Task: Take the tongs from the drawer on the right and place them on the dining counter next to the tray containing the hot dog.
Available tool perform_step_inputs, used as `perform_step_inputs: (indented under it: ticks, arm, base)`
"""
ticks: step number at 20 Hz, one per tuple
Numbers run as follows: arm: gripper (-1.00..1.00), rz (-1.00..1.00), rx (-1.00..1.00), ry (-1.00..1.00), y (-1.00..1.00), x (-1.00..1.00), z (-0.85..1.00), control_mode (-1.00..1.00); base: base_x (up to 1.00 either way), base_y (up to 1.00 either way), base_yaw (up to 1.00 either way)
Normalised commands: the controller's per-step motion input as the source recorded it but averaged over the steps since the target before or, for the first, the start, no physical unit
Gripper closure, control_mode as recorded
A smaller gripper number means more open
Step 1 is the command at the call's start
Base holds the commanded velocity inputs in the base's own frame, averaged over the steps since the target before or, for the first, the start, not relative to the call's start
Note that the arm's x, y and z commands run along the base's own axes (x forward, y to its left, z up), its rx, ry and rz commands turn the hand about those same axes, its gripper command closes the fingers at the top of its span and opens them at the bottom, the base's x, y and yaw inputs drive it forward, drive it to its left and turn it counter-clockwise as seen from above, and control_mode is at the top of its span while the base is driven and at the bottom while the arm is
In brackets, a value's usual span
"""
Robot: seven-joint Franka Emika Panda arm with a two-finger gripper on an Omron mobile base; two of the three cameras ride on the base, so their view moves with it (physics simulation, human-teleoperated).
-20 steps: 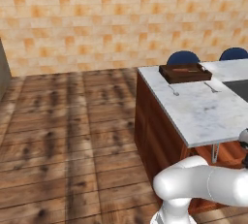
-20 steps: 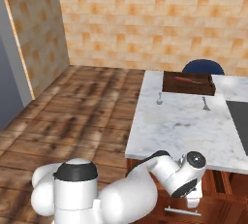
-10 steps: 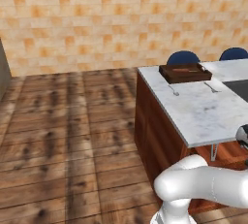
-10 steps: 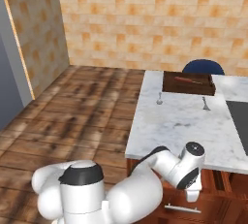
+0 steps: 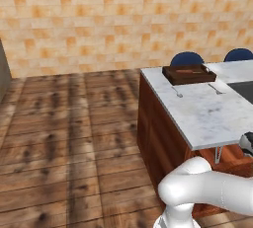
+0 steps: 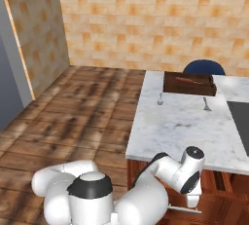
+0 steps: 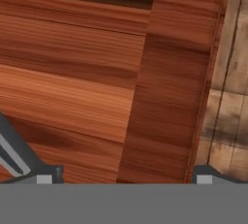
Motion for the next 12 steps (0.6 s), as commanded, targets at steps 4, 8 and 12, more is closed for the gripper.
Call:
perform_step_inputs:
  ticks: [4, 8, 12]
  arm:
    - [-1.00, 0.00, 0.00, 0.00, -0.01, -0.27, -0.34, -1.00]
    - [-1.00, 0.00, 0.00, 0.05, -0.06, -0.37, 0.00, -1.00]
    - [-1.00, 0.00, 0.00, 0.04, -0.16, -0.89, -0.06, -1.00]
  base:
    - [0.00, 0.00, 0.00]
    - [0.00, 0.00, 0.00]
    - [0.00, 0.00, 0.00]
